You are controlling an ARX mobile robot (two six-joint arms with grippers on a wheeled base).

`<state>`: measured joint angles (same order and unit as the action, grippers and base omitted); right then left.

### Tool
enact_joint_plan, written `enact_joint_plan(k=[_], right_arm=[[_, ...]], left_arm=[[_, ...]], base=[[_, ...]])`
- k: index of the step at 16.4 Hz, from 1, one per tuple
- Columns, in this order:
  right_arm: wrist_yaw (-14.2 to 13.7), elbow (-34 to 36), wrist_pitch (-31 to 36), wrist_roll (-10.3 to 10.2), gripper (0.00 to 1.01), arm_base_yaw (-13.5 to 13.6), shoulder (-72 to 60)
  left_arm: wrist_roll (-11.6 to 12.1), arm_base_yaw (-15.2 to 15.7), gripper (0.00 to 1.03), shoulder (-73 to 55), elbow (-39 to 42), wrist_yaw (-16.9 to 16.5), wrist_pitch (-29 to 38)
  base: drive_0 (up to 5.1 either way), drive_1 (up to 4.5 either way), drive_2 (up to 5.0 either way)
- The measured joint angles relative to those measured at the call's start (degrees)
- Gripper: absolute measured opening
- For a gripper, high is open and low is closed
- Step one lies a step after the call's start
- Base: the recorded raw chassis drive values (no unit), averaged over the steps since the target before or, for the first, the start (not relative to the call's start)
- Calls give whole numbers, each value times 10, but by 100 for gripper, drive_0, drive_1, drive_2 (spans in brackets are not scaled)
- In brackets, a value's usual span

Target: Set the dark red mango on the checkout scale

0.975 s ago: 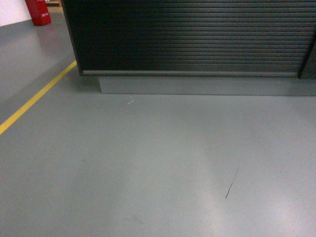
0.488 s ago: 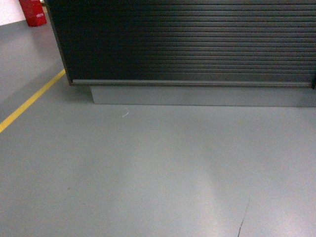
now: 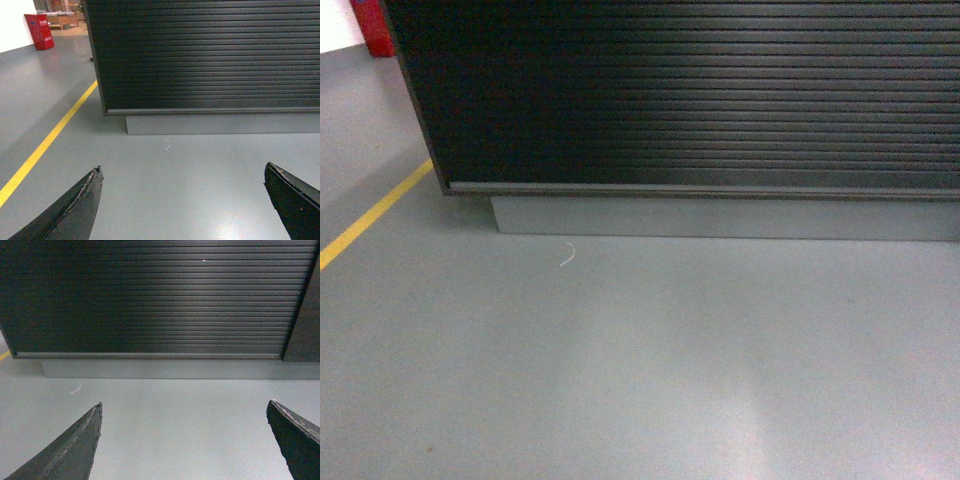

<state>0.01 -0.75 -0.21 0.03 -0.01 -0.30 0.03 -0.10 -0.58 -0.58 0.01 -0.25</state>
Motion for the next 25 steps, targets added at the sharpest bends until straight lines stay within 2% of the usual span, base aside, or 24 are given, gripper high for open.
enact_joint_plan(k=[25], right_arm=[[0,0,0,0,98,0,0]], left_arm=[[0,0,98,0,0,0,1]], base=[[3,289,-283]])
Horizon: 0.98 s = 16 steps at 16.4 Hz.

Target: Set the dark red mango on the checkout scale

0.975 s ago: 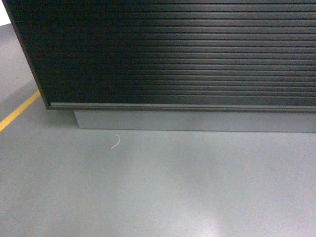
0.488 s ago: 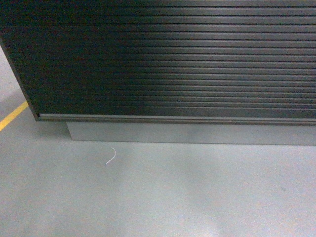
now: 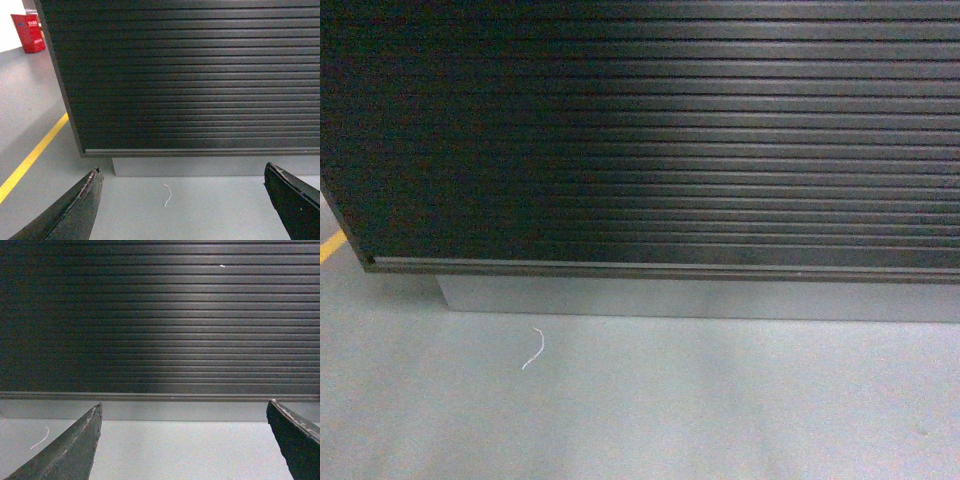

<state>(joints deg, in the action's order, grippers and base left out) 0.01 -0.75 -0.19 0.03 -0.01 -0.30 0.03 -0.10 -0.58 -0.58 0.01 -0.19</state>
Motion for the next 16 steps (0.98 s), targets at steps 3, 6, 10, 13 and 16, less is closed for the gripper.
enact_joint_plan(k=[3,6,10,13,16], right_arm=[[0,0,0,0,98,0,0],[0,0,-1,0,98,0,0],[0,0,0,0,98,0,0],[0,0,0,0,98,0,0],[0,0,0,0,98,0,0]], left_arm=[[0,0,98,0,0,0,0],[0,0,98,0,0,0,0],[0,0,98,0,0,0,0],[0,0,98,0,0,0,0],[0,0,98,0,0,0,0]], base=[[-8,269,-285],[-14,263,-292],[-4,274,-281],[-18,260,-295],[-4,274,-281]])
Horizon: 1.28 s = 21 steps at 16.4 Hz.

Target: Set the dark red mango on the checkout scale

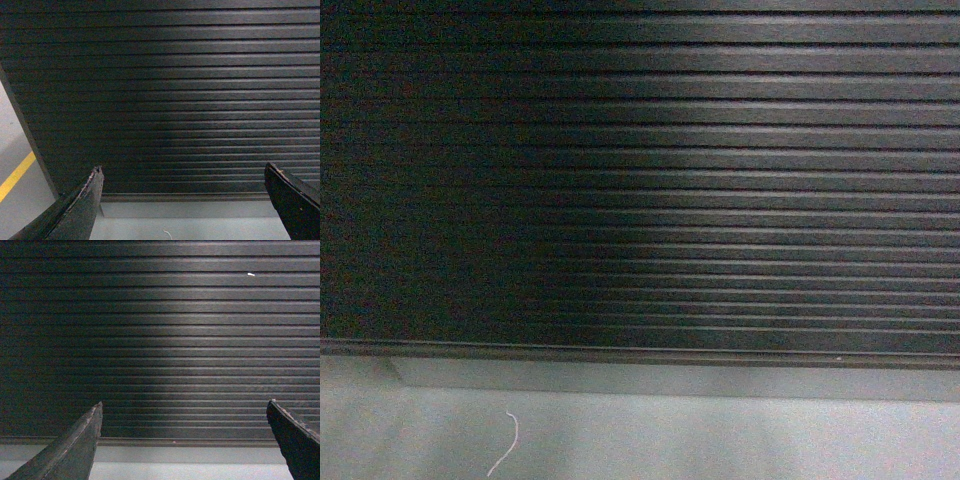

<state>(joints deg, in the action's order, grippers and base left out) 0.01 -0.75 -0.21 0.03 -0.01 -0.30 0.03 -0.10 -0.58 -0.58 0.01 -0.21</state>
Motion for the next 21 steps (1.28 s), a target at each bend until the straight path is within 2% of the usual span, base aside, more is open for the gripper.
enact_joint_plan(k=[21], right_arm=[[0,0,0,0,98,0,0]], left_arm=[[0,0,98,0,0,0,0]], base=[[0,0,0]])
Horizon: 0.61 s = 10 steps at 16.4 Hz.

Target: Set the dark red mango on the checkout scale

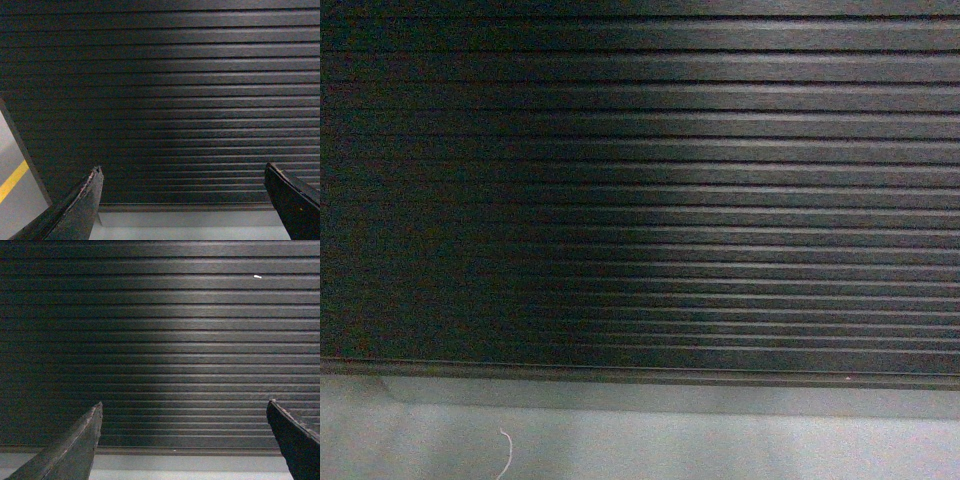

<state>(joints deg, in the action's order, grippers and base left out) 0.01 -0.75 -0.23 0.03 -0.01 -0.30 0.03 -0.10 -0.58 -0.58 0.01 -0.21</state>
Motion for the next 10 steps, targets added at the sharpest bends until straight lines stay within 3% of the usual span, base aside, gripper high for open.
enact_joint_plan(k=[10], right_arm=[[0,0,0,0,98,0,0]], left_arm=[[0,0,98,0,0,0,0]], base=[[0,0,0]])
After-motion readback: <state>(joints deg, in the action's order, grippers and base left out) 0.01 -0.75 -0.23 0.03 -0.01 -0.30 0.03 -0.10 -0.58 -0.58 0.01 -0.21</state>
